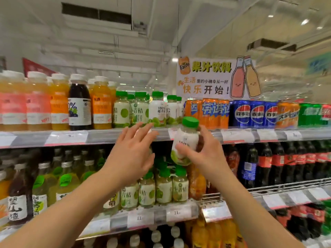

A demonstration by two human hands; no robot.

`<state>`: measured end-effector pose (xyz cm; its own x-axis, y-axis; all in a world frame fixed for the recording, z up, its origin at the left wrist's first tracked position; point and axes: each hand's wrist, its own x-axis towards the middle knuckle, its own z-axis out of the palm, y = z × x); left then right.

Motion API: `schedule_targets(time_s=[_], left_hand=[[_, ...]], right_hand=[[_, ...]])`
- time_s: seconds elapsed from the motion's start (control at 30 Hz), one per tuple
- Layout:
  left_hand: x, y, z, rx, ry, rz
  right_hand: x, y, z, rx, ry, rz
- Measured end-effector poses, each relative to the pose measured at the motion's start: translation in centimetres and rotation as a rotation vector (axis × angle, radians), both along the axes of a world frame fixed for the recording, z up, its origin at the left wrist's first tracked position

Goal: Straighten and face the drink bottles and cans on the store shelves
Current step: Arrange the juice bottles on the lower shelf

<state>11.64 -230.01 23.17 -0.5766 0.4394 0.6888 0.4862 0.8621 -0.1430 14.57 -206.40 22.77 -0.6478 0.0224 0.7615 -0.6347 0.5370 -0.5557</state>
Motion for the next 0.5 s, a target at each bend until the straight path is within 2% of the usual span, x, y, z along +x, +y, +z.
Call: schedule_targets(time_s=[0.1,0.17,0.33,0.5], left_hand=[[-1.3,-0.8,-0.5,-0.095,-0.007,0.103],[-1.5,-1.1,-0.9,-0.129,0.016,0.133],[-1.3,-1.1,-0.7,-0.106,0.028,0.115],[-1.4,-1.1,-0.8,-0.087,0.025,0.098]], right_hand=[[-1.8,0.2,4.5,-0.034,0.135,-0.055],[-3.5,0.2,6.7,-0.014,0.158,-0.106],[-8.6,-0.3,8.7,0.099,0.019,-0.185],[-10.7,-0.2,7.3,0.069,-0.084,-0.165]])
